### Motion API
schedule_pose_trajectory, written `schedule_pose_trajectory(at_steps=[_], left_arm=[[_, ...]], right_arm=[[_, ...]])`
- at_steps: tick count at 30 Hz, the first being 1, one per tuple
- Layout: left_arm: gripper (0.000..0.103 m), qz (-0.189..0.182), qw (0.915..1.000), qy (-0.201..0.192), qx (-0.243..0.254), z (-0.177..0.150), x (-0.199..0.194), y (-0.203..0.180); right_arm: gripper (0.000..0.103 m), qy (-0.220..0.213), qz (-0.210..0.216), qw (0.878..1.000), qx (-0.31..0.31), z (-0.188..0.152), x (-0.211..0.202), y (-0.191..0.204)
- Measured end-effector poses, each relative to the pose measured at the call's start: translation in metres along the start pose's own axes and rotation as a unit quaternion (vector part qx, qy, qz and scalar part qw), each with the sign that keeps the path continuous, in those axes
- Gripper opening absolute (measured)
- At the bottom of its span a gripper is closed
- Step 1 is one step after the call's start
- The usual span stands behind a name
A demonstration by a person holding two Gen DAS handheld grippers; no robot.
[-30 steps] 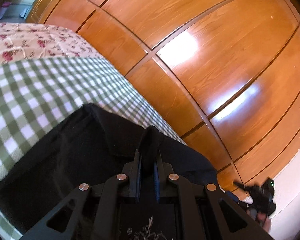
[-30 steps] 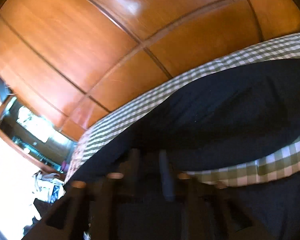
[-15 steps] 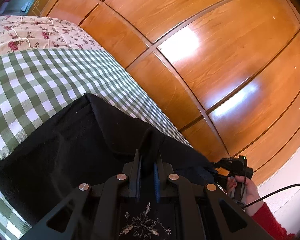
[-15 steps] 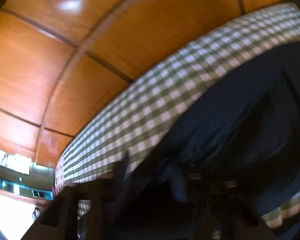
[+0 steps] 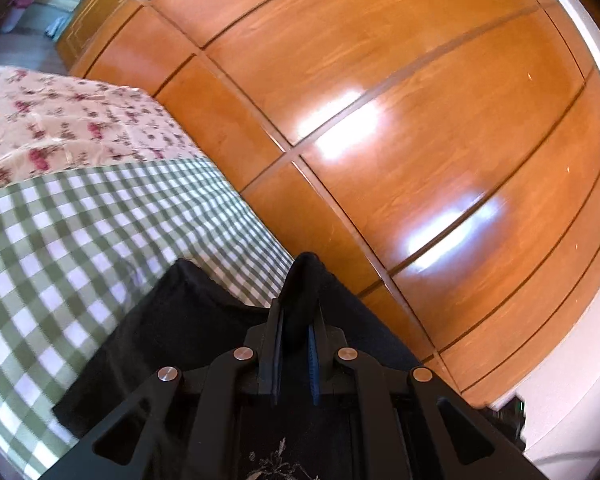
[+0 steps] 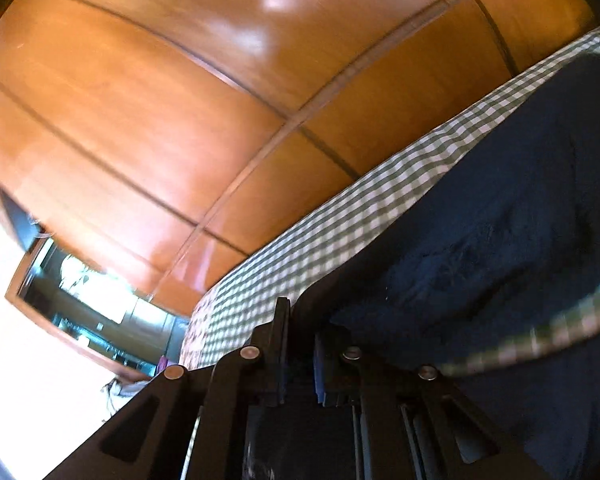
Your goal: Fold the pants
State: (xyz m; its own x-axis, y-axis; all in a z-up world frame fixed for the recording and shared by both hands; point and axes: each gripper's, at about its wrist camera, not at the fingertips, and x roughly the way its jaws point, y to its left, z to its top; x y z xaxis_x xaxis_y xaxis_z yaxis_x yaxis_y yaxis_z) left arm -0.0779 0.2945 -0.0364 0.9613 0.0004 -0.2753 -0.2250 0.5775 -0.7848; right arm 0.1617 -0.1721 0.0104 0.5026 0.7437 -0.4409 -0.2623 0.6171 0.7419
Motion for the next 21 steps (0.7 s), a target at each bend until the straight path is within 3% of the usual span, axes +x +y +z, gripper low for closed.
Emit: schedule_pose_trajectory(at_steps=[5, 9, 16, 21], left_arm=[[0.01, 0.014, 0.9992, -0.004, -0.038, 0.0, -0.012, 0.022], [0.01, 0.036, 0.9986, 0.004, -0.039, -0.006, -0.014, 0.035], [0.012, 0.06, 0.9955, 0.027, -0.068, -0.023, -0.012, 0.059], [0.035, 0.061, 0.9923, 0.022, -0.106, -0.029, -0.021, 0.067]], right_arm=[[0.01, -0.014, 0.01, 0.999, -0.05, -0.058, -0.026, 0.009], [0.011, -0.019, 0.003, 0.997, -0.081, -0.095, -0.033, 0.009], [0.01, 0.041, -0.042, 0.994, -0.093, -0.136, -0.008, -0.024], [0.01, 0.051, -0.047, 0.993, -0.1, -0.143, -0.004, -0.035]])
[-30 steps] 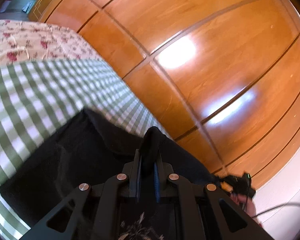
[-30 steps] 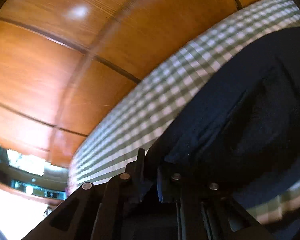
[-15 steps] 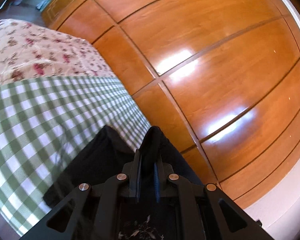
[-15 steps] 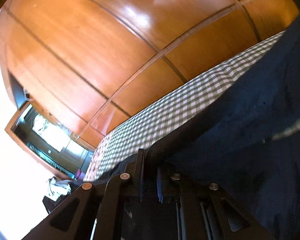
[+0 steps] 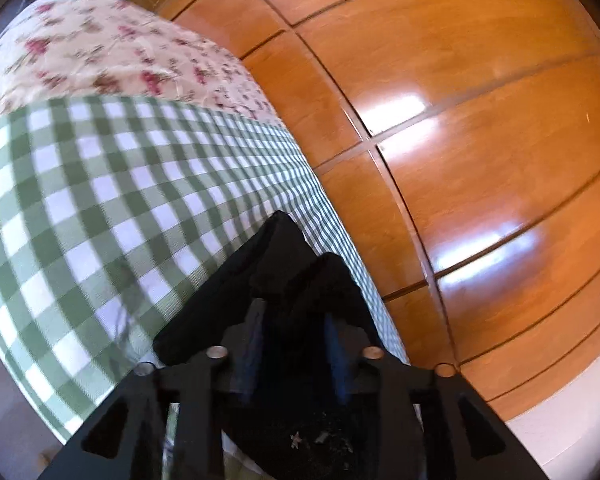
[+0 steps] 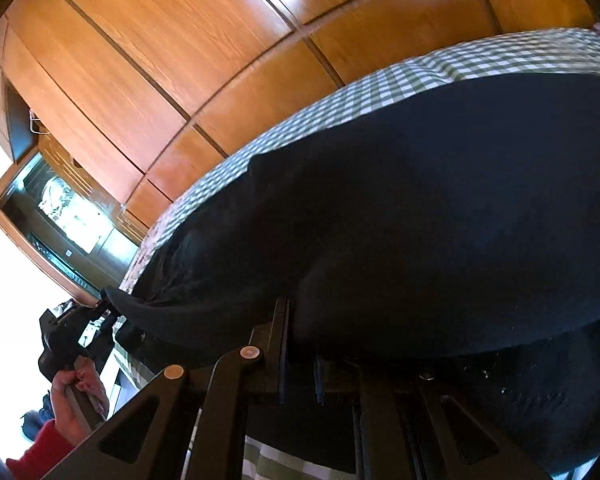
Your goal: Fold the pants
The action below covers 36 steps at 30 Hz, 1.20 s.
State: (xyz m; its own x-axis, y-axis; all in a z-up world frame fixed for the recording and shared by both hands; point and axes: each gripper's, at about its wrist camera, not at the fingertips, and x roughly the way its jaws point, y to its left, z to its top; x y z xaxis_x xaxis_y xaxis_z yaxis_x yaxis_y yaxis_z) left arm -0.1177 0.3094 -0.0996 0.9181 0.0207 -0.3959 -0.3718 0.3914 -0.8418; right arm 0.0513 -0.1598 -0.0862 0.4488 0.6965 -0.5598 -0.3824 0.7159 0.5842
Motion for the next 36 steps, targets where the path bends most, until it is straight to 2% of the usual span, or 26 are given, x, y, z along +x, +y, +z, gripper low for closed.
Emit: schedule_pose_trajectory(at_steps=[4, 10, 12, 14, 18, 20, 21, 23, 24, 26, 29, 33, 35, 36], left_arm=[[0.04, -0.02, 0.9984, 0.018, -0.049, -0.002, -0.009, 0.008], [0.043, -0.048, 0.9972, 0.034, -0.047, -0.007, -0.027, -0.002], [0.049, -0.059, 0.9963, 0.032, -0.054, -0.008, -0.031, -0.003], [0.049, -0.055, 0.996, 0.037, -0.059, -0.009, -0.027, -0.003], [0.049, -0.043, 0.9934, 0.072, -0.078, -0.018, -0.01, -0.002], [0.043, -0.017, 0.9958, 0.074, -0.052, -0.021, -0.004, -0.009], [0.03, -0.005, 0.9966, 0.072, -0.04, -0.022, -0.001, -0.012], [0.015, 0.029, 0.997, 0.072, -0.005, -0.023, 0.006, -0.019], [0.012, 0.041, 0.9966, 0.071, 0.007, -0.024, 0.008, -0.021], [0.009, 0.054, 0.9958, 0.07, 0.023, -0.025, 0.01, -0.024], [0.006, 0.052, 0.9961, 0.059, 0.039, -0.018, 0.006, -0.032], [0.006, 0.029, 0.9983, 0.028, 0.043, -0.005, -0.011, -0.041], [0.006, 0.037, 0.9976, 0.025, 0.053, -0.002, -0.013, -0.042], [0.006, 0.053, 0.9963, 0.027, 0.062, -0.002, -0.012, -0.039]], right_arm=[[0.01, 0.0, 0.004, 1.0, -0.005, -0.005, 0.0, 0.002], [0.011, 0.009, 0.01, 1.0, 0.002, 0.0, -0.001, 0.004], [0.012, 0.01, 0.012, 1.0, 0.008, 0.0, -0.003, 0.003], [0.013, 0.012, 0.014, 1.0, 0.012, 0.0, -0.004, 0.001], [0.017, 0.011, 0.017, 0.999, 0.033, 0.001, -0.009, -0.006], [0.021, 0.004, 0.015, 0.999, 0.051, 0.004, -0.015, -0.012], [0.025, -0.002, 0.014, 0.998, 0.062, 0.006, -0.019, -0.017], [0.031, -0.016, 0.01, 0.996, 0.085, 0.009, -0.027, -0.027], [0.031, -0.022, 0.007, 0.995, 0.098, 0.011, -0.03, -0.032], [0.028, -0.026, 0.01, 0.992, 0.125, 0.013, -0.032, -0.043], [0.012, -0.027, -0.004, 0.991, 0.128, 0.016, -0.034, -0.044], [0.011, -0.051, -0.004, 0.996, 0.066, 0.021, -0.052, -0.011], [0.011, -0.058, -0.003, 0.998, 0.03, 0.021, -0.063, 0.005], [0.011, -0.054, -0.003, 0.998, 0.024, 0.019, -0.065, 0.006]])
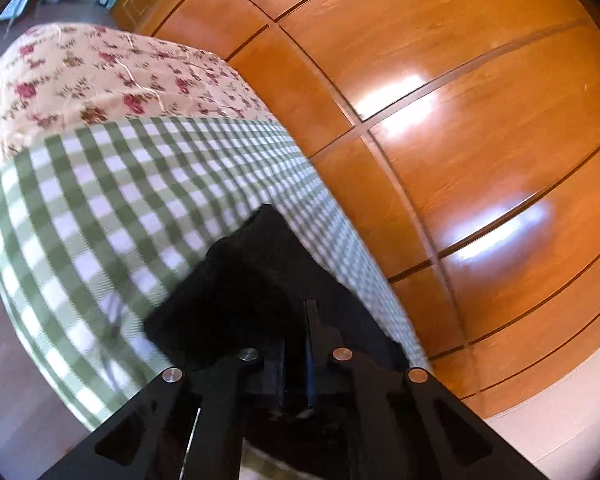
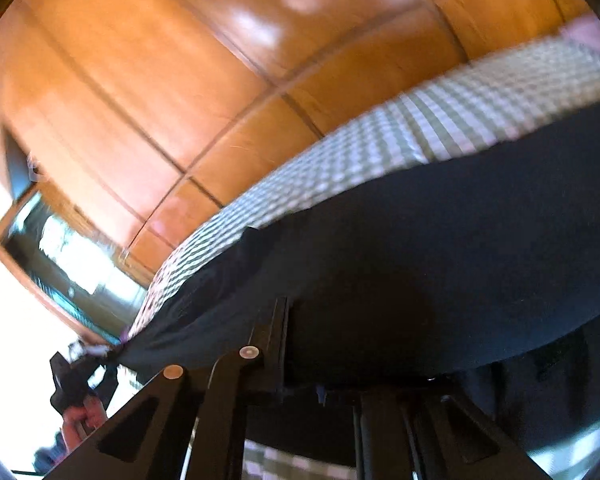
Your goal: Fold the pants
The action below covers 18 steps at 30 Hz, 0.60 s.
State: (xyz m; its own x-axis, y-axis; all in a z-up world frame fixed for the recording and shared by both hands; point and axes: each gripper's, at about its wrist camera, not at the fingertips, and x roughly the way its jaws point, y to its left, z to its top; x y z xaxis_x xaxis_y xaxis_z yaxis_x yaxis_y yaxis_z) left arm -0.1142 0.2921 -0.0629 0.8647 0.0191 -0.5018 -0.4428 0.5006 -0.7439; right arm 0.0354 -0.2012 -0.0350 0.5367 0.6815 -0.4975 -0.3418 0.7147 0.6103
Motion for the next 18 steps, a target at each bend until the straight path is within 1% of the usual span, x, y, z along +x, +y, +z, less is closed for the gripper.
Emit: schedule_pose_trajectory(at_steps=[3, 5, 7, 8, 11, 12, 14, 15, 16, 17, 18], left_arm=[[0.006, 0.033, 0.9992, 0.022, -0.003, -0.005, 0.01, 0.014], [0.007, 0.055, 0.9977, 0.038, -0.008, -0.009, 0.02, 0.024], [0.009, 0.071, 0.9964, 0.047, 0.004, -0.013, 0.028, 0.028], [0.009, 0.073, 0.9963, 0.04, 0.019, -0.015, 0.027, 0.025], [0.021, 0.099, 0.9924, 0.029, 0.068, -0.018, 0.023, 0.009], [0.022, 0.109, 0.9908, 0.023, 0.076, -0.017, 0.021, 0.003], [0.022, 0.123, 0.9895, -0.003, 0.075, -0.015, 0.011, -0.004], [0.022, 0.129, 0.989, -0.021, 0.069, -0.013, 0.005, -0.008], [0.023, 0.135, 0.9879, -0.042, 0.064, -0.011, -0.001, -0.012], [0.024, 0.14, 0.9859, -0.066, 0.062, -0.01, -0.009, -0.016], [0.024, 0.143, 0.9845, -0.08, 0.063, -0.009, -0.014, -0.018]], right_arm=[[0.011, 0.021, -0.012, 1.0, -0.014, -0.012, 0.006, 0.002], [0.011, 0.037, -0.023, 0.999, -0.003, -0.022, 0.013, -0.008], [0.011, 0.054, -0.037, 0.998, 0.011, -0.034, 0.022, -0.019], [0.011, 0.058, -0.036, 0.998, 0.018, -0.037, 0.025, -0.023], [0.011, 0.054, -0.019, 0.998, 0.029, -0.036, 0.024, -0.026], [0.012, 0.058, -0.015, 0.998, 0.034, -0.035, 0.023, -0.026], [0.016, 0.056, -0.004, 0.997, 0.047, -0.033, 0.02, -0.031], [0.019, 0.049, -0.003, 0.997, 0.054, -0.028, 0.019, -0.034], [0.023, 0.038, -0.006, 0.997, 0.06, -0.025, 0.014, -0.038], [0.026, 0.029, -0.009, 0.998, 0.063, -0.021, 0.007, -0.043], [0.031, 0.013, -0.016, 0.997, 0.068, -0.016, -0.001, -0.047]])
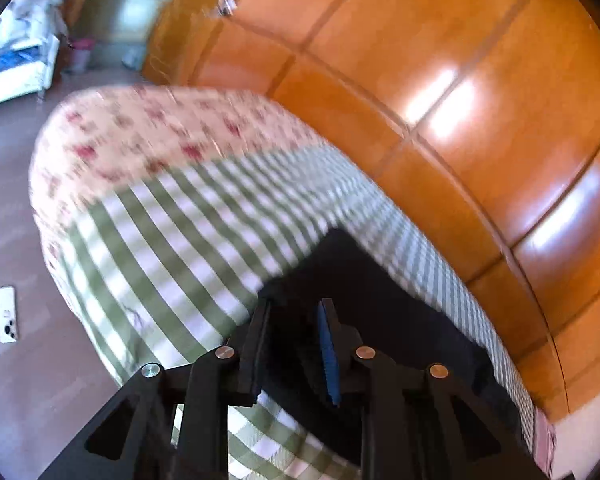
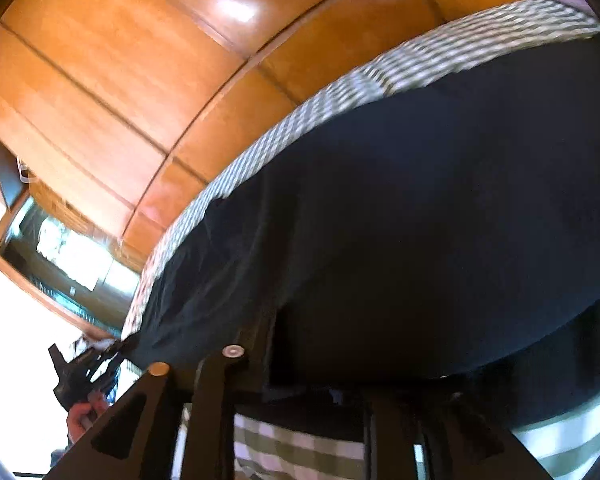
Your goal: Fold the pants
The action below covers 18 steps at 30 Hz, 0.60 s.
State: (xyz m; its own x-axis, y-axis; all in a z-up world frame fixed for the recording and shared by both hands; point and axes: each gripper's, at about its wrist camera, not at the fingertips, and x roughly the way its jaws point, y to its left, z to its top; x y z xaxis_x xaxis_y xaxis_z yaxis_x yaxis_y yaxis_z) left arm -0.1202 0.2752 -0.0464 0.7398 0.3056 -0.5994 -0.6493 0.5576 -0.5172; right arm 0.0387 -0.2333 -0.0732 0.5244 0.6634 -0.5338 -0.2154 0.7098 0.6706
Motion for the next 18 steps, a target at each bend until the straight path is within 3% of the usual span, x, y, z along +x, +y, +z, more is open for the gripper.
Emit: schedule_pose_trajectory(at_steps=[3, 6, 9, 14, 17, 18], left_arm=[[0.024, 0.001, 0.9989, -0.045, 0.012, 0.002, -0.015, -0.012], [0.028, -0.02, 0.9972, -0.054, 0.047, -0.003, -0.016, -0.032], [0.029, -0.066, 0.9927, -0.013, 0.1, -0.018, 0.002, -0.062], [0.029, -0.131, 0.974, 0.083, 0.166, -0.06, 0.042, -0.11], [0.03, -0.159, 0.9615, 0.119, 0.189, -0.087, 0.062, -0.137], [0.03, -0.164, 0.9596, 0.125, 0.192, -0.092, 0.065, -0.141]], right_arm=[[0.035, -0.044, -0.021, 0.998, 0.026, 0.019, -0.027, -0.025], [0.038, -0.095, -0.058, 0.991, 0.071, 0.04, -0.058, -0.062], [0.038, -0.138, -0.088, 0.98, 0.113, 0.057, -0.086, -0.1], [0.038, -0.205, -0.105, 0.951, 0.205, 0.074, -0.129, -0.164], [0.037, -0.222, -0.115, 0.94, 0.231, 0.081, -0.142, -0.191], [0.03, -0.222, -0.112, 0.939, 0.235, 0.084, -0.145, -0.199]])
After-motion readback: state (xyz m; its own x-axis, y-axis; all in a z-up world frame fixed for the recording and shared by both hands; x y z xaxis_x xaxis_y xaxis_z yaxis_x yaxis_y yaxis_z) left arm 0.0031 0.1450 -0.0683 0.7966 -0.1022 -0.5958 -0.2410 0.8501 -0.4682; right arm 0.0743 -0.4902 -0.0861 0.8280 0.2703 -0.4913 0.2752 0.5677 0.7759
